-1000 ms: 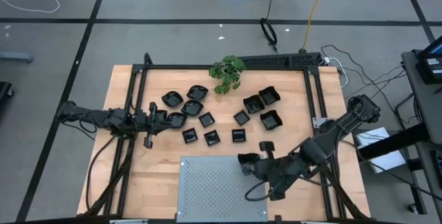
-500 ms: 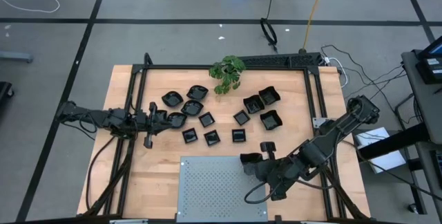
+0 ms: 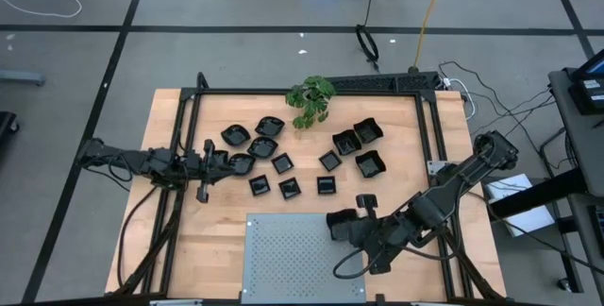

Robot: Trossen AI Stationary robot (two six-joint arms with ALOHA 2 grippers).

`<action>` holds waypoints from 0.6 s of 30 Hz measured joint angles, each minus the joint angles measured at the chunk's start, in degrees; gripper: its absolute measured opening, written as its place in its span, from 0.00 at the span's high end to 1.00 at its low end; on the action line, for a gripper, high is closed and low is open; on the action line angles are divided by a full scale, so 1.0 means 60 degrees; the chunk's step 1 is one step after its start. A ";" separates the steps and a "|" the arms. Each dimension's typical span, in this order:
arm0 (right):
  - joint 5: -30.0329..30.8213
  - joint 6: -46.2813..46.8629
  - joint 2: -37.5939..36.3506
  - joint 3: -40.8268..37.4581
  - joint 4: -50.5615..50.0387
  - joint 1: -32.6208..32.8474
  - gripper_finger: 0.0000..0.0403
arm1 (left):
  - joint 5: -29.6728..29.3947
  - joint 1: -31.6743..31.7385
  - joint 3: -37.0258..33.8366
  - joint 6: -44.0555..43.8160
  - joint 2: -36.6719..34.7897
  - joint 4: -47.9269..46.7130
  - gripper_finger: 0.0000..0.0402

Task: Pick & Place Mini shaped plates
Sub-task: Put the distorted square plate on the shelf, then stack the distorted square plate onto the other distorted square plate on the shelf

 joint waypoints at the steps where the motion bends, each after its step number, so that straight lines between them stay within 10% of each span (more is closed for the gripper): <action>1: 0.0000 -0.0011 0.0000 0.0000 0.0000 0.0002 0.91 | -0.0004 0.0000 0.0000 0.0003 0.0000 0.0000 0.91; 18: -0.0239 -0.0036 -0.0667 0.0000 0.0122 0.0000 0.82 | 0.0000 0.0000 0.0000 0.0003 0.0000 0.0000 0.91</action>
